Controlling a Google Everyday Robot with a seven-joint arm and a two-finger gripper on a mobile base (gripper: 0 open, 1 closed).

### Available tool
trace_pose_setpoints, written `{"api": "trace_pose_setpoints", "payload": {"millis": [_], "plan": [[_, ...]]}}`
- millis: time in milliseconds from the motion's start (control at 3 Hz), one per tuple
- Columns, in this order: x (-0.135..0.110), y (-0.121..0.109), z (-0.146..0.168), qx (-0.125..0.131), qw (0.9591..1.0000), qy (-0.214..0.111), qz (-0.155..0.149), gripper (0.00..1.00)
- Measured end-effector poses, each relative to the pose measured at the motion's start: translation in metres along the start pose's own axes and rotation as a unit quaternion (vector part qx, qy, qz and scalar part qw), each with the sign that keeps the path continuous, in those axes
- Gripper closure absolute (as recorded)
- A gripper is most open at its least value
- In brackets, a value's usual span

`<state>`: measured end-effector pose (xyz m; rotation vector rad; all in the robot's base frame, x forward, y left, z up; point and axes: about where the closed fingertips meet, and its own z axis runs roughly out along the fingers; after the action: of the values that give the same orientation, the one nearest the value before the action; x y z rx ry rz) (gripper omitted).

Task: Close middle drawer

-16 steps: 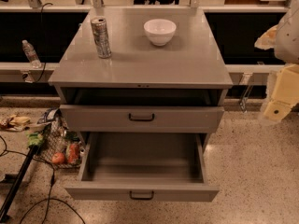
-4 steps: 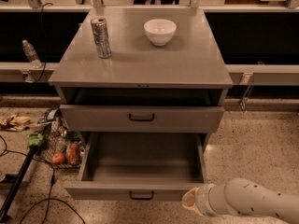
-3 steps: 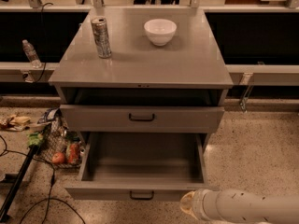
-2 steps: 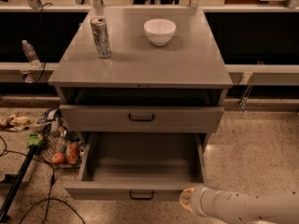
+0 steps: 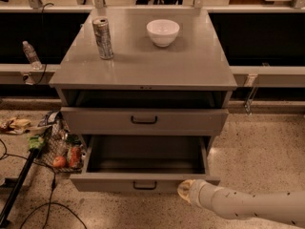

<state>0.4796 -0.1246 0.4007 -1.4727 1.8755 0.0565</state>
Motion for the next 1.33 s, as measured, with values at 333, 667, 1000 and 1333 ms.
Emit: {"api": "trace_pose_setpoints", "payload": {"millis": [333,667,1000,1333], "plan": [[0.000,-0.027,0.024,0.017,0.9997,-0.017,0.002,1.00],[0.002,-0.060,0.045,0.027,0.9993,-0.025,-0.001,1.00],[0.004,-0.091,0.059,0.026,0.9993,-0.024,-0.014,1.00],[0.009,-0.124,0.070,0.023,0.9992,-0.014,-0.030,1.00]]}}
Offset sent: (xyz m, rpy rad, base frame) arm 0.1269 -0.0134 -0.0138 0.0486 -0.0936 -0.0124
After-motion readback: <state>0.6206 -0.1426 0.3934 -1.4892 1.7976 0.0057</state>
